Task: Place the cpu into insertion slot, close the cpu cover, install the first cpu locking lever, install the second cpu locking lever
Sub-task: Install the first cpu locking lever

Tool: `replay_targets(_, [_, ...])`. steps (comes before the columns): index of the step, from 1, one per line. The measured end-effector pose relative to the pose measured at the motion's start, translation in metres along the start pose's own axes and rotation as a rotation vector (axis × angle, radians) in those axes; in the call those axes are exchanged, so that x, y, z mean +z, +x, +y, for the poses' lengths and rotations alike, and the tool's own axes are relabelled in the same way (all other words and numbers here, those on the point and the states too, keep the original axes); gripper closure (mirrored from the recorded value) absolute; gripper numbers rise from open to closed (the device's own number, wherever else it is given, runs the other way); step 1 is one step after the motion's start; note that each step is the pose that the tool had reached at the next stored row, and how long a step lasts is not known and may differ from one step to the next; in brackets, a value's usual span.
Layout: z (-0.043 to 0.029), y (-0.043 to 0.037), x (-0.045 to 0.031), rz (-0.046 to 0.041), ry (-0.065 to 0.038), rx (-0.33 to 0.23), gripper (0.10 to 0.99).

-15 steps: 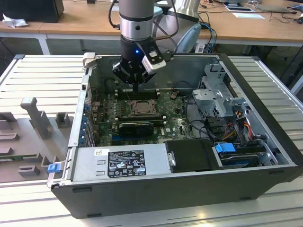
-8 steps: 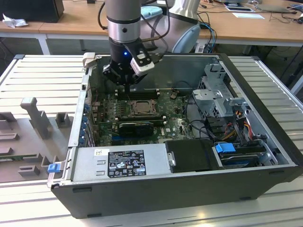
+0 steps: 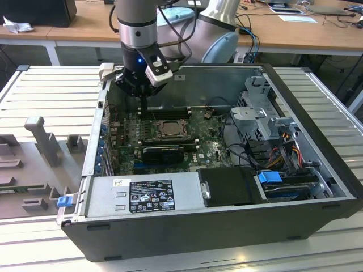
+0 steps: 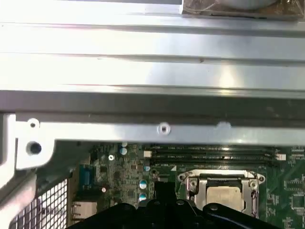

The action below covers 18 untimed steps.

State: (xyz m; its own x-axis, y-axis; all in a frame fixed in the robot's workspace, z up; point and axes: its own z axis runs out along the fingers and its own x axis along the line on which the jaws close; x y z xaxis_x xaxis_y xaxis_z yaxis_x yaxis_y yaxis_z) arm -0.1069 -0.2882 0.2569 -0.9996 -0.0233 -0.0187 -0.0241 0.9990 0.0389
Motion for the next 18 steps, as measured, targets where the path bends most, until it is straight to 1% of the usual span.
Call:
replay_targets(1, [0.0005,-0.0051,0.0002,0.0002,0.0,0.0,0.98])
replay_targets(2, [0.0006,-0.0197,0.001,0.0003,0.0,0.0,0.98])
replay_targets(6, [0.0007,-0.0403,0.004,0.0018,0.0,0.0,0.98])
replay_targets(7, [0.0006,-0.0483,0.0054,0.0027,0.0,0.0,0.98])
replay_targets(8, [0.0004,-0.0525,0.0062,0.0027,0.0,0.0,0.98])
replay_targets(10, [0.0003,-0.0549,0.0084,0.0024,-0.01,0.0,0.98])
replay_targets(13, [0.0003,-0.0564,0.0153,0.0027,-0.01,-0.002,0.98])
replay_targets(18, [0.0052,-0.0641,0.0254,0.0027,-0.01,-0.005,0.98])
